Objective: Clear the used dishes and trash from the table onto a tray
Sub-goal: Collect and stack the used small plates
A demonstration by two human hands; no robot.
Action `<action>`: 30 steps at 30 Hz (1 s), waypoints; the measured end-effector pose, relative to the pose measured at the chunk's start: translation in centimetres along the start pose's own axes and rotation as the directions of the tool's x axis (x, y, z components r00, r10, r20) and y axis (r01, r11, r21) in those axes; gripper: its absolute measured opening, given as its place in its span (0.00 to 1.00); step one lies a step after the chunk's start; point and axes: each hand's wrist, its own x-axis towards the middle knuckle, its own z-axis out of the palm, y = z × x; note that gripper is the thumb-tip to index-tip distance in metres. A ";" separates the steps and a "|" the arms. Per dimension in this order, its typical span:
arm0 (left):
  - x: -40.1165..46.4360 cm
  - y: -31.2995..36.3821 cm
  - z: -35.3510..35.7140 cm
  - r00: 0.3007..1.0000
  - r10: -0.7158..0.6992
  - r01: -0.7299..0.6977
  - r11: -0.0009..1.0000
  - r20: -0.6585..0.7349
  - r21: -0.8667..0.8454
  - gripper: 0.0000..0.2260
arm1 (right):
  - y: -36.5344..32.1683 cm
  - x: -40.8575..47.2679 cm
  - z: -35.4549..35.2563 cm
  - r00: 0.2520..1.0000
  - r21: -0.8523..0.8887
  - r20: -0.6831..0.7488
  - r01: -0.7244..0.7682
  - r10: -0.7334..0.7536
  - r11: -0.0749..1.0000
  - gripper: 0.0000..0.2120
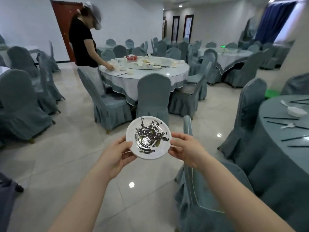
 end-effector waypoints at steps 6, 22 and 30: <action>16.7 3.9 2.0 0.978 -0.100 0.096 0.995 0.184 0.032 0.12 | -5.3 10.6 -1.3 0.972 0.098 -0.237 0.025 -0.001 0.995 0.11; 56.6 9.2 18.9 0.856 -0.240 0.217 0.971 0.458 0.103 0.09 | -15.5 35.3 -21.5 0.597 0.054 -0.795 0.241 -0.104 0.969 0.07; 74.1 10.2 31.0 0.750 -0.298 0.257 0.954 0.591 0.154 0.10 | -19.7 45.5 -28.8 0.384 0.034 -0.921 0.245 -0.064 0.969 0.08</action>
